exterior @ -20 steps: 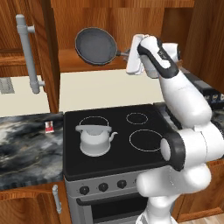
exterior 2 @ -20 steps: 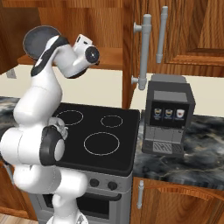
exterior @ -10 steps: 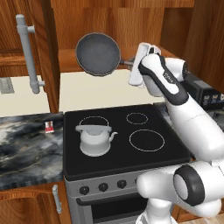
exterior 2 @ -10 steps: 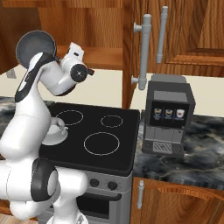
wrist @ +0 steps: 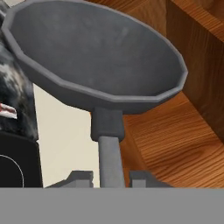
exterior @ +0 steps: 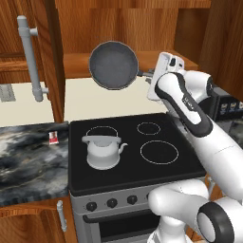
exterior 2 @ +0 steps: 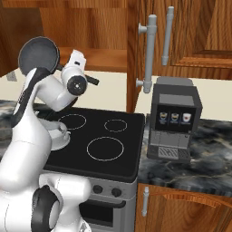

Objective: Pick the pan from the cabinet and place it on the stove. Then turn on the stove burner for the pan.

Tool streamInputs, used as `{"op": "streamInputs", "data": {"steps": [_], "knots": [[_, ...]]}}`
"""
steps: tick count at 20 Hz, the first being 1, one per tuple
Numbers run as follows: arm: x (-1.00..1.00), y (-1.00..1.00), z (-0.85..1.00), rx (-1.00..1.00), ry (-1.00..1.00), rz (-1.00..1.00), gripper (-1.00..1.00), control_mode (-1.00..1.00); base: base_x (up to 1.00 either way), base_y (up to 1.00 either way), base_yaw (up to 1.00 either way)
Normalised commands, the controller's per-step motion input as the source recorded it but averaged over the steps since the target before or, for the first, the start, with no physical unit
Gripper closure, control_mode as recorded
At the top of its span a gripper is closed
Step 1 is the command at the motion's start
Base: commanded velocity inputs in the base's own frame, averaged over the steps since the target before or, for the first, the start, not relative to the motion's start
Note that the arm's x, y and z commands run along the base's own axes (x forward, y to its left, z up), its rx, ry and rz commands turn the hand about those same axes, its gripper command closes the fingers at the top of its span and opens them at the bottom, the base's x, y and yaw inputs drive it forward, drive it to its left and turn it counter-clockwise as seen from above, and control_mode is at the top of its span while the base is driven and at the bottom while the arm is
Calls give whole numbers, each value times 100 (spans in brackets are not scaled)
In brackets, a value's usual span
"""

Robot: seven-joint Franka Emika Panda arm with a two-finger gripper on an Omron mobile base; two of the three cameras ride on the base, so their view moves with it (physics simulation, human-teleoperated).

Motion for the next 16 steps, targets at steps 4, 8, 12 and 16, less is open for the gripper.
{"op": "streamInputs", "data": {"steps": [4, 8, 12, 16], "knots": [[-14, -3, 0, 0, 0, -4, 100, -100, 0, 0, 0], [0, 0, 0, 0, 0, -1, 100, -100, 0, 0, 0], [0, 0, 0, 0, 0, 0, 100, -100, 0, 0, 0], [-12, -7, 0, 0, 0, -2, 100, -100, 0, 0, 0]]}}
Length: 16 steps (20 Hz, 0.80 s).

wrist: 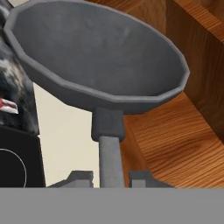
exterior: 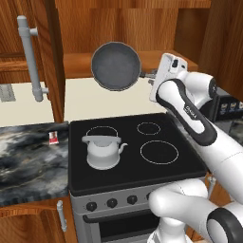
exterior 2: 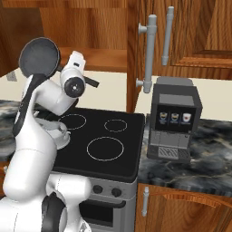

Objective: Pick the pan from the cabinet and place it on the stove. Then turn on the stove burner for the pan.

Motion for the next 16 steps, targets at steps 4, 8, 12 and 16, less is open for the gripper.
{"op": "streamInputs", "data": {"steps": [4, 8, 12, 16], "knots": [[-20, -14, 0, 0, 0, -7, 100, -100, 0, 0, 0], [-20, -16, 0, 0, 0, -8, 100, -100, 0, 0, 0], [-20, -22, 0, 0, 0, -7, 100, -100, 0, 0, 0], [-24, -15, -3, 0, 2, -5, 100, -100, 0, 0, 0]]}}
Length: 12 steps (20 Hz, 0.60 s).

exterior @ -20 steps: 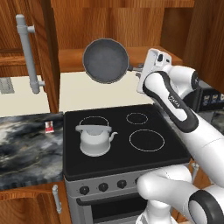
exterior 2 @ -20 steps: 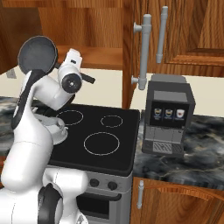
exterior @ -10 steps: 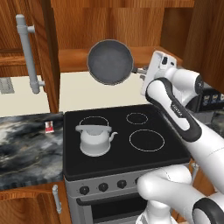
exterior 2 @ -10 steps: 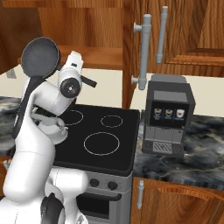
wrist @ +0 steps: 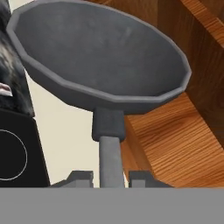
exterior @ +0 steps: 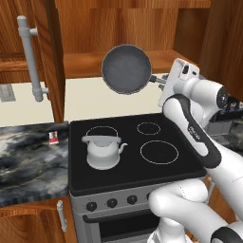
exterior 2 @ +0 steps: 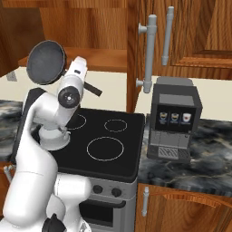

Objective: Pick the pan from the cabinet and place it on the stove. Then turn on the stove burner for the pan.

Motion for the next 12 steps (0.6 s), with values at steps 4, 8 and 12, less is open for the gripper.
{"op": "streamInputs", "data": {"steps": [4, 8, 12], "knots": [[-25, 0, -17, -3, 12, -3, 100, -100, 0, 0, 0], [-31, 0, -24, -5, 19, -7, 100, -100, 0, 0, 0], [-27, -10, -29, 0, 28, -10, 100, -100, 0, 0, 0]]}}
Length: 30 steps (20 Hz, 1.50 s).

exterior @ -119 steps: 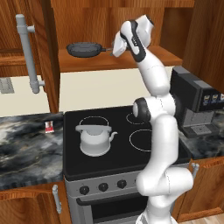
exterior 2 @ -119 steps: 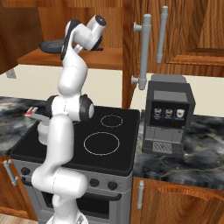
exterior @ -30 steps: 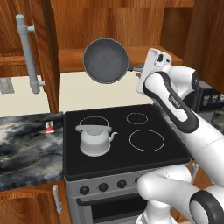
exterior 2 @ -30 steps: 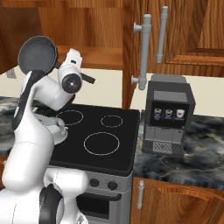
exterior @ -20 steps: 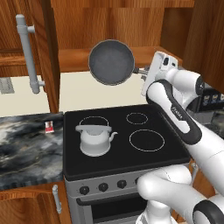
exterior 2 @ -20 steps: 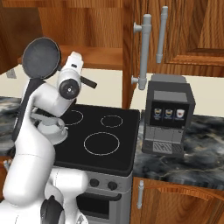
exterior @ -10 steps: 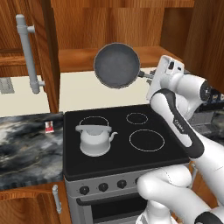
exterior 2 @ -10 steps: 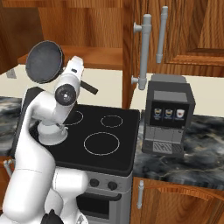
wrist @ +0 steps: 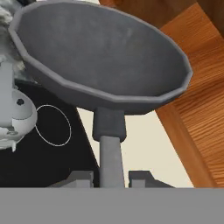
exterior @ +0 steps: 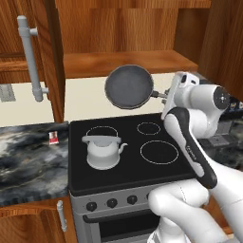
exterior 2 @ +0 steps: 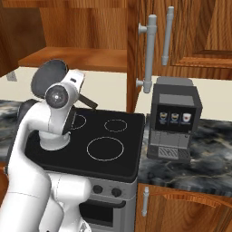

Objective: Pick the pan from the cabinet and place it on the stove. Then turn on the stove burner for the pan.

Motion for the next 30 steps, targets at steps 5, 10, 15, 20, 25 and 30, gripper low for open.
{"op": "streamInputs", "data": {"steps": [5, 10, 15, 20, 25, 30], "knots": [[-30, -27, -25, 0, 20, -7, 100, -100, 0, 0, 0], [-35, -38, -15, 0, 9, -8, 100, -100, 0, 0, 0], [-38, -26, -23, 0, 8, -7, 100, -100, 0, 0, 0], [-26, -19, -6, 1, 1, -4, 100, -100, 0, 0, 0], [-12, -4, 0, 3, 0, 0, 100, -100, 0, 0, 0], [-1, 0, -8, 0, 3, 0, 100, -100, 0, 0, 0]]}}
